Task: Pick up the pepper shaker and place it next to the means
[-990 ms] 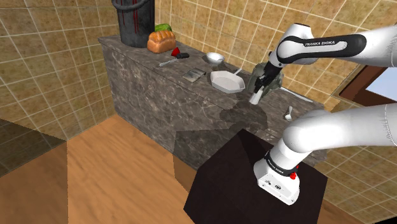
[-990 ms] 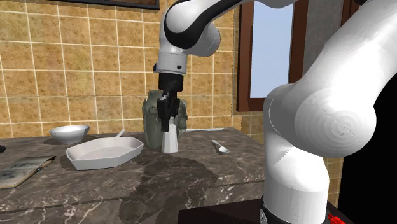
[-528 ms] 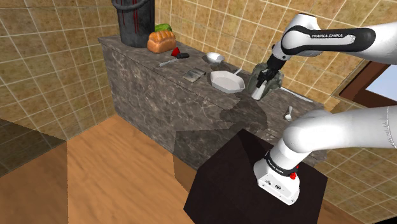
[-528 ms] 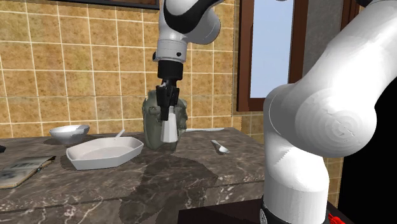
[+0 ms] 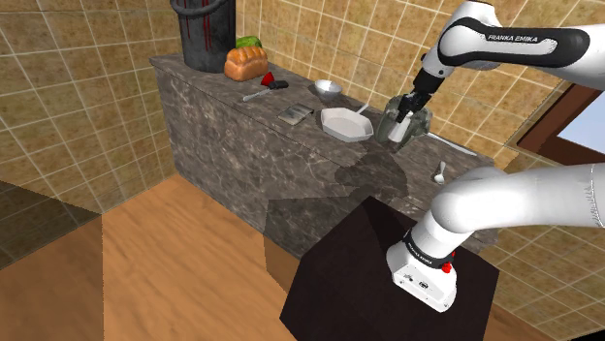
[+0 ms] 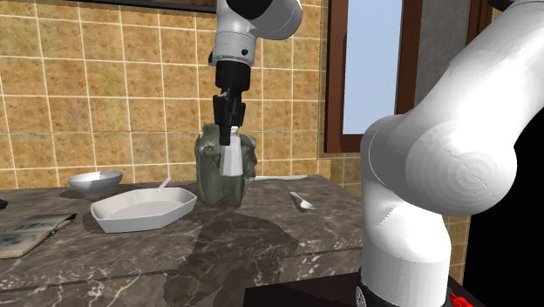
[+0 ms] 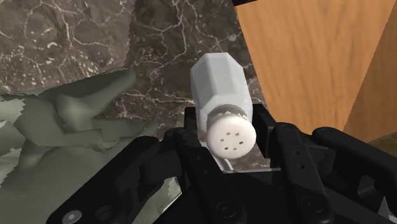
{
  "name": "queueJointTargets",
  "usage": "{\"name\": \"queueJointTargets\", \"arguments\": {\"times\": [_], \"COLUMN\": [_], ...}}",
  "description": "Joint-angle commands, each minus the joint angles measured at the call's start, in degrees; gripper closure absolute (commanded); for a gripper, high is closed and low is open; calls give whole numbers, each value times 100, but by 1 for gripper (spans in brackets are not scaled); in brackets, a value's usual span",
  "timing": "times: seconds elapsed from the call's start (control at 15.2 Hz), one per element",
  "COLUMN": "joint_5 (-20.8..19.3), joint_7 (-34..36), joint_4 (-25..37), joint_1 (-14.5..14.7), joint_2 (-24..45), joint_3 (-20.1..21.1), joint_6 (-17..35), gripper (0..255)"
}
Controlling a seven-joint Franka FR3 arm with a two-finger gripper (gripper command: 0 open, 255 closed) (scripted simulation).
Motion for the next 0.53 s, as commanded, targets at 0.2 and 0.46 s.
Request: {"name": "queueJointTargets", "arguments": {"times": [0.2, 0.46], "joint_5": [70, -62], "joint_7": [2, -272], "joint_4": [364, 500], "joint_1": [31, -82], "joint_2": [-21, -64], "joint_3": [84, -131], "joint_6": [-386, -538], "gripper": [255, 255]}}
